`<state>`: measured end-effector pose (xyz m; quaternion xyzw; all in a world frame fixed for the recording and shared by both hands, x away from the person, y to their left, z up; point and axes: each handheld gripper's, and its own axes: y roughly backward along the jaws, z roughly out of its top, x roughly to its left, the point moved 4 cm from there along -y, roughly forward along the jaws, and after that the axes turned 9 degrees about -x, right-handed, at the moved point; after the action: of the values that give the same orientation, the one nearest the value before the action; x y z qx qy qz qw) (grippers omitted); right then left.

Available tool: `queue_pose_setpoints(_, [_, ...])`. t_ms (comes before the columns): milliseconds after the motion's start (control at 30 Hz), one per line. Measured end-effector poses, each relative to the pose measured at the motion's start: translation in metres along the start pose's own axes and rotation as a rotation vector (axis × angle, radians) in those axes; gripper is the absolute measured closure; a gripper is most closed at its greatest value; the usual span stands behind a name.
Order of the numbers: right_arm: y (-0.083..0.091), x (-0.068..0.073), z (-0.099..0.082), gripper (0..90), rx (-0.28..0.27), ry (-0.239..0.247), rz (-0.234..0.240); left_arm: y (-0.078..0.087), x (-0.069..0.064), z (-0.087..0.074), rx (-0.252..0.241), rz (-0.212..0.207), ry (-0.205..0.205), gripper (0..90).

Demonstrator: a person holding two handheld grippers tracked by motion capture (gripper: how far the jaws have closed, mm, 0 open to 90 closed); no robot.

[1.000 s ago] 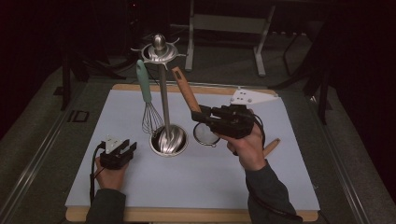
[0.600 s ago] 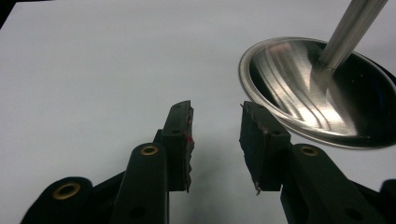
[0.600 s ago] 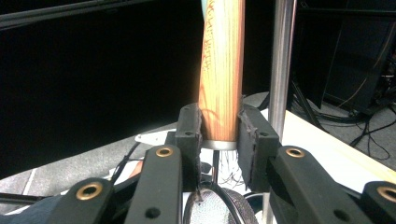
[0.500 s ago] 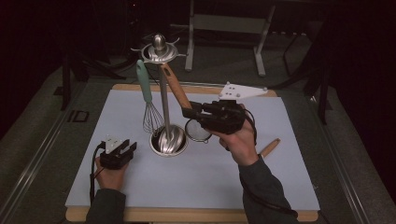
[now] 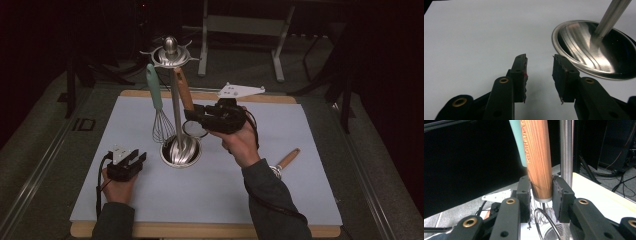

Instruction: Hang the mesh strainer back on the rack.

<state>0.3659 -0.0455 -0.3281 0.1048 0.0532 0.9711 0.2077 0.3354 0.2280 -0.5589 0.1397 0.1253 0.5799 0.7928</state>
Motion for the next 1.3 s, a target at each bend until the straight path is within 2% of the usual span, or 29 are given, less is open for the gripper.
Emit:
queue_pose_setpoints(100, [-0.003, -0.001, 0.000, 69.5, -0.002, 0.000, -0.011, 0.000, 0.000, 0.000, 0.000, 0.000, 0.001, 63.9])
queue_pose_setpoints(133, [-0.005, -0.002, 0.000, 69.0, 0.000, 0.007, -0.039, 0.000, 0.000, 0.000, 0.001, -0.001, 0.001, 63.9])
queue_pose_setpoints(233, [-0.006, -0.001, 0.001, 68.7, 0.008, 0.015, -0.053, 0.000, 0.000, 0.000, 0.000, -0.001, 0.002, 63.9])
queue_pose_setpoints(267, [-0.007, -0.001, 0.001, 68.5, 0.017, 0.028, -0.070, 0.000, 0.000, 0.000, 0.001, 0.000, 0.001, 63.9])
queue_pose_setpoints(500, [-0.011, 0.000, 0.000, 67.8, 0.027, 0.041, -0.097, 0.000, 0.000, 0.000, 0.002, 0.000, 0.000, 63.8])
queue_pose_setpoints(533, [-0.012, 0.000, -0.001, 65.0, 0.039, 0.041, -0.106, 0.000, 0.000, 0.000, 0.002, -0.001, 0.001, 63.8])
queue_pose_setpoints(733, [-0.011, 0.000, -0.003, 63.3, 0.035, 0.032, -0.102, 0.000, 0.000, 0.000, 0.004, -0.001, 0.001, 63.8])
queue_pose_setpoints(867, [-0.007, 0.002, -0.003, 62.8, 0.037, 0.047, -0.106, 0.000, 0.000, 0.000, 0.004, 0.000, 0.000, 63.8])
queue_pose_setpoints(1100, [-0.002, 0.002, -0.006, 62.8, 0.074, 0.086, -0.121, -0.001, 0.000, 0.000, 0.005, 0.000, 0.001, 63.7])
queue_pose_setpoints(1300, [0.003, -0.003, -0.014, 62.7, 0.096, 0.081, -0.125, -0.001, 0.000, 0.000, 0.006, 0.002, 0.001, 63.7])
